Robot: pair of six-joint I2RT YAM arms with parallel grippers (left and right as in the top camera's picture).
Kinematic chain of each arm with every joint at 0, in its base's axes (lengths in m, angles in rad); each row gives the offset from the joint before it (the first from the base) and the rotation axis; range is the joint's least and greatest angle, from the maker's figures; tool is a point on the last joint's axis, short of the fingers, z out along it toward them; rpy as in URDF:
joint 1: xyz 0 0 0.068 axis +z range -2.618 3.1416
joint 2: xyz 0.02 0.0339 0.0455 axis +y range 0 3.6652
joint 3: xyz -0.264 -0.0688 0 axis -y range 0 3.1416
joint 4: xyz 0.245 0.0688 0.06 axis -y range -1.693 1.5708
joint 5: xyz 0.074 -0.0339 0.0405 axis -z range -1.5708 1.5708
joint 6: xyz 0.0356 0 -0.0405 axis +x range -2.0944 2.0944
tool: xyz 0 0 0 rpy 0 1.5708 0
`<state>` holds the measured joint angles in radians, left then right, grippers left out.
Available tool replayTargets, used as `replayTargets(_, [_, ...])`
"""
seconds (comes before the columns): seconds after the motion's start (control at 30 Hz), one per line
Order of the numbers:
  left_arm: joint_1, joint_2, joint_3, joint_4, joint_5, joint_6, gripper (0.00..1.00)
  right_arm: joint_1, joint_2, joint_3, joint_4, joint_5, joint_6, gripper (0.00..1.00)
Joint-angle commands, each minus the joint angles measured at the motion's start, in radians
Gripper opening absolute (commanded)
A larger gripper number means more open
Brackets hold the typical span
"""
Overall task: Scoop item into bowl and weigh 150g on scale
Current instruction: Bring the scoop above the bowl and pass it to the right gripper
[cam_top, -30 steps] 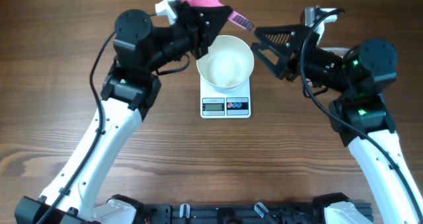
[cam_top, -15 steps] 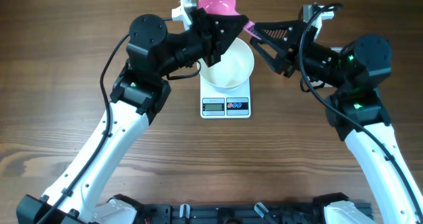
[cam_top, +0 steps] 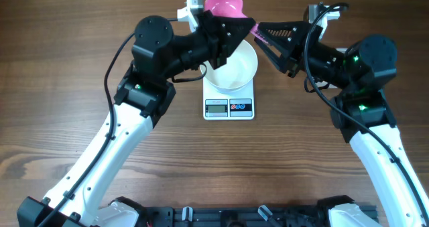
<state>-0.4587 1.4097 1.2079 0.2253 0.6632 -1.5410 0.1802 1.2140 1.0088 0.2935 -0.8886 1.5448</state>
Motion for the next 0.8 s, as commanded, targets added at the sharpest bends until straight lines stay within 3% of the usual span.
replayTargets(0.0, [-0.008, 0.003, 0.004, -0.005, 0.003, 0.034, 0.04, 0.004, 0.006, 0.013, 0.006, 0.018, 0.013, 0.39])
replayTargets(0.77, [-0.01, 0.003, 0.004, -0.009, -0.018, 0.037, 0.04, 0.004, 0.006, 0.013, 0.009, 0.006, 0.03, 0.23])
